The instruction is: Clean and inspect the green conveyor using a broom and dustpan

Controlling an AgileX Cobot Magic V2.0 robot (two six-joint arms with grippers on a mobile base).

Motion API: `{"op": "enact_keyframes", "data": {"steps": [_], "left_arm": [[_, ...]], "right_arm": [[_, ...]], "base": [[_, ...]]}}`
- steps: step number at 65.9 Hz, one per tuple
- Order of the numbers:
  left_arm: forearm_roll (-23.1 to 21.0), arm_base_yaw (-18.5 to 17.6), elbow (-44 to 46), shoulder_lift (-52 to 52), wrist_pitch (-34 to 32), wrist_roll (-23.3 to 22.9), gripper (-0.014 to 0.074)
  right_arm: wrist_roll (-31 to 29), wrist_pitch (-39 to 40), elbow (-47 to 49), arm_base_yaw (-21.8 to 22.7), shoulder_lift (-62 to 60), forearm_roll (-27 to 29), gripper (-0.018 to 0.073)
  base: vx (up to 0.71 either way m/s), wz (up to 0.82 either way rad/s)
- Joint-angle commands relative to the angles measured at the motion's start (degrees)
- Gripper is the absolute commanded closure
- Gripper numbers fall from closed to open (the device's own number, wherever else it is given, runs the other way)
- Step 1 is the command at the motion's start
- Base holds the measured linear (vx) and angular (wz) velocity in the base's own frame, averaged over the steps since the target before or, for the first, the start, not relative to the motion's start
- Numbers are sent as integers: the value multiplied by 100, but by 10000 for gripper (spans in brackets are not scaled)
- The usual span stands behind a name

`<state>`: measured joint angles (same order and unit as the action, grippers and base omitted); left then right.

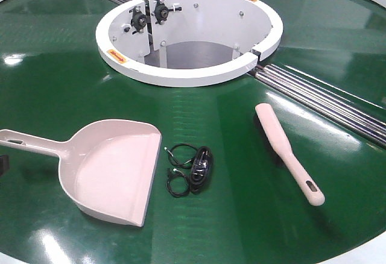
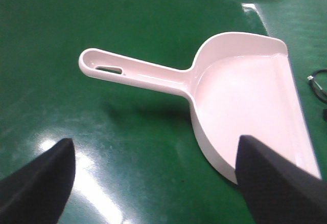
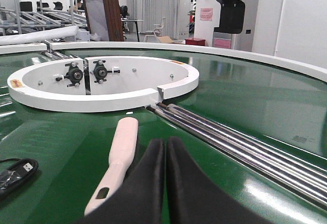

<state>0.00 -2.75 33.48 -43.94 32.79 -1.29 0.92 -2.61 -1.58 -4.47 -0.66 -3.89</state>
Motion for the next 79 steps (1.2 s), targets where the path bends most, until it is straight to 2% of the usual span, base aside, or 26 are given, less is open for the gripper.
{"op": "enact_keyframes", "data": {"steps": [1, 4, 10, 21, 26, 31, 37, 43, 52, 58, 68, 79], "left_arm": [[-251, 0, 228, -28, -395, 14, 24], [-241, 0, 329, -93, -289, 238, 38], [-241, 0, 744, -300, 244, 1060, 58], [-256, 0, 2090, -1139, 1682, 2290, 73], [-401, 0, 2879, -1705, 2585, 2941, 73], [-578, 0, 3521, -2314, 3192, 3625, 73], [-622, 0, 4227, -2944, 3694, 4026, 73], [-647, -11, 4689, -3545, 3736, 4387, 73], [-579, -190, 4828, -4094, 3705, 5675, 73], [-224, -338, 4828, -4300, 3651, 6400, 73], [514, -480, 4828, -4567, 3254, 6853, 73], [581, -495, 4828, -4924, 3301, 7143, 73]], "right_arm": [[-30, 404, -20, 34, -62, -24, 568], [-30, 404, -20, 34, -62, -24, 568], [-30, 404, -20, 34, -62, -24, 568], [-30, 404, -20, 34, -62, -24, 568], [-30, 404, -20, 34, -62, -24, 568], [-30, 404, -20, 34, -62, -24, 568], [-30, 404, -20, 34, -62, -24, 568], [-30, 404, -20, 34, -62, -24, 568], [-30, 404, -20, 34, -62, -24, 568], [-30, 404, -20, 34, -62, -24, 568], [-30, 404, -20, 34, -62, -24, 568], [-30, 404, -20, 34, -62, -24, 568]], "base": [[0, 0], [0, 0], [0, 0], [0, 0], [0, 0], [0, 0], [0, 0], [0, 0], [0, 0], [0, 0], [0, 0], [0, 0]]}}
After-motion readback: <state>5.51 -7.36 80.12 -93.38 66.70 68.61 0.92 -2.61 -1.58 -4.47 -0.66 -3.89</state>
